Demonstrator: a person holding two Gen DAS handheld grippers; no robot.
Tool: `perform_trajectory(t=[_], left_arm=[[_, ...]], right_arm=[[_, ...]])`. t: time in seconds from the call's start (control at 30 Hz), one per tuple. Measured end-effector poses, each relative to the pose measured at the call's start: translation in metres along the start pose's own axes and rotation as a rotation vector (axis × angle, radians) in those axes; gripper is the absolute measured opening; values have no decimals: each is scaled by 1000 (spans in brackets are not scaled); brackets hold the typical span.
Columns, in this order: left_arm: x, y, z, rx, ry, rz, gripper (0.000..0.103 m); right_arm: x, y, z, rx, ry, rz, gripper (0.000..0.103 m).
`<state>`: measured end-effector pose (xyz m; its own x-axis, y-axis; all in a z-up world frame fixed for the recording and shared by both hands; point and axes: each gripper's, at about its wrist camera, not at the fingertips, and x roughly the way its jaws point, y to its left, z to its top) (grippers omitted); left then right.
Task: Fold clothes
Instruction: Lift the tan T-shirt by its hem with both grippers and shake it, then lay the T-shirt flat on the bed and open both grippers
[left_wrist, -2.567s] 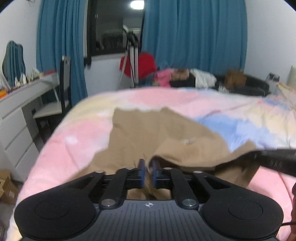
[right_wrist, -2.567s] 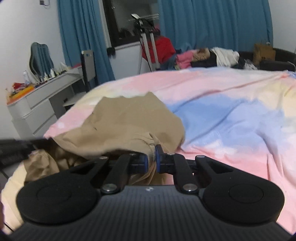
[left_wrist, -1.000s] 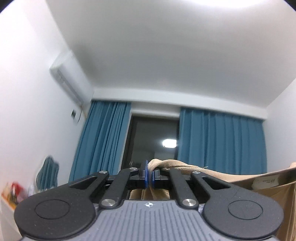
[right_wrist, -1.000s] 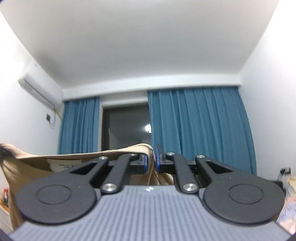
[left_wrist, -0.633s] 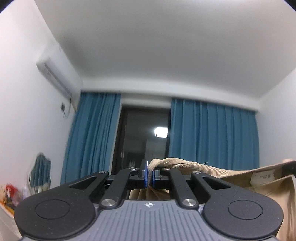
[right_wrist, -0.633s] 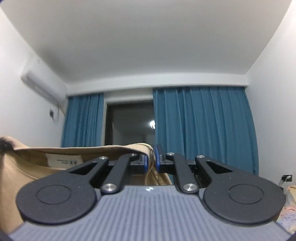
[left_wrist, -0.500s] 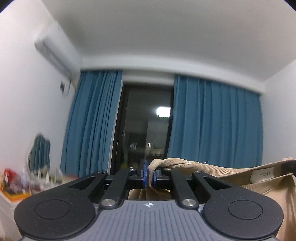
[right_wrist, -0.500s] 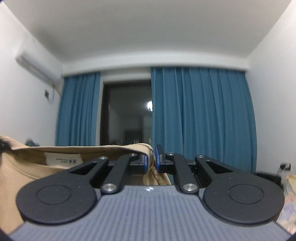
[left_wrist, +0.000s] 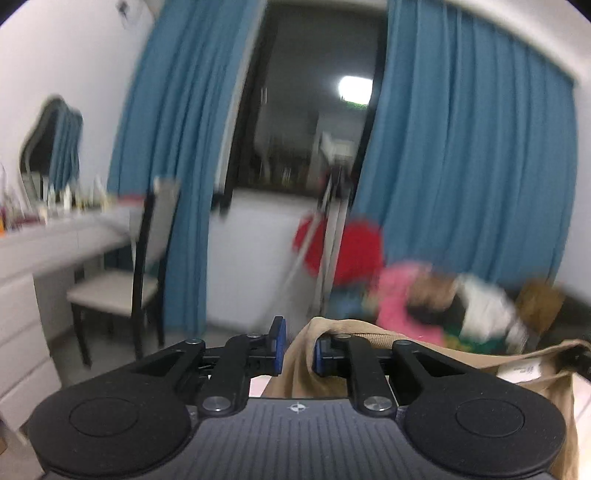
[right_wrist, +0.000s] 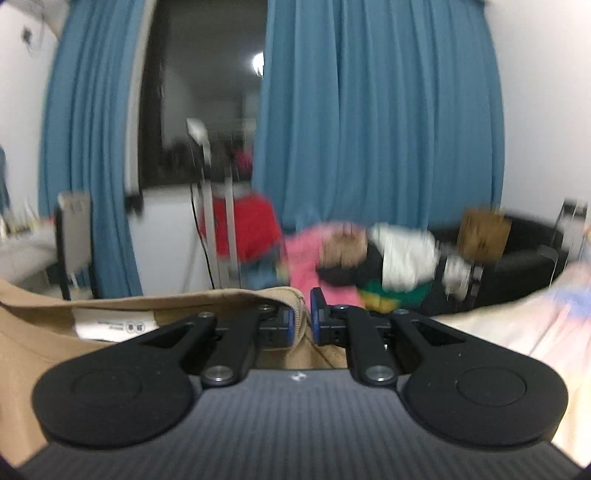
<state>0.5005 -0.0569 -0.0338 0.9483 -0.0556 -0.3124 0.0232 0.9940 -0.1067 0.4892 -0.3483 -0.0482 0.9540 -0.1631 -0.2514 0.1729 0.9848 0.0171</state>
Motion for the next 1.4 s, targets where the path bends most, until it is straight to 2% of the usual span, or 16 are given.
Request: perform_trajectory(t=[0.13,0.23,0.37,0.43,0.47,0.5,0.53,0.57,0.6,0.63,0.77,0.87,1.0,1.1,1.23,1.4], left_arm=[[98,10,-76,4,153,19,16],[161,21,-119,11,282,35,16],[214,33,-150,45,336,27,16],[214,31,-153,97,329,31,20],[208,27,-150,138,328,43,25],[202,22,-147,180,327,55,43],[199,20,-144,222,332,72,68],[196,17,-142,264,337,88,81],[188,16,-137,289,337,67,95],[180,16,-132,312,337,44,96],[140,14,-113,368,337,-24,96],[80,7,-93,350,306,-47,97],[-8,14,-62,244,258,-86,100],[-84,19,-48,192,223,-104,100],[-187,41,-57,121,183,-83,100],[-293,74,-87,21,156,-81,101]], right_arm=[[86,11,-69,-43,138,-2,11],[121,14,-105,-45,225,40,12],[147,12,-129,-12,317,80,13],[147,13,-133,-16,355,86,17],[144,14,-132,-25,371,88,19],[139,19,-128,-75,386,105,27],[135,23,-124,-125,400,122,41],[131,27,-122,-156,411,140,50],[128,31,-120,-172,423,157,65],[121,32,-115,-167,434,182,74],[88,37,-92,-152,405,214,75],[47,32,-73,-116,363,231,75],[-28,19,-62,-48,301,266,75],[-95,7,-67,-14,246,278,75],[-182,-17,-85,69,188,265,75],[-258,-49,-112,165,149,251,75]])
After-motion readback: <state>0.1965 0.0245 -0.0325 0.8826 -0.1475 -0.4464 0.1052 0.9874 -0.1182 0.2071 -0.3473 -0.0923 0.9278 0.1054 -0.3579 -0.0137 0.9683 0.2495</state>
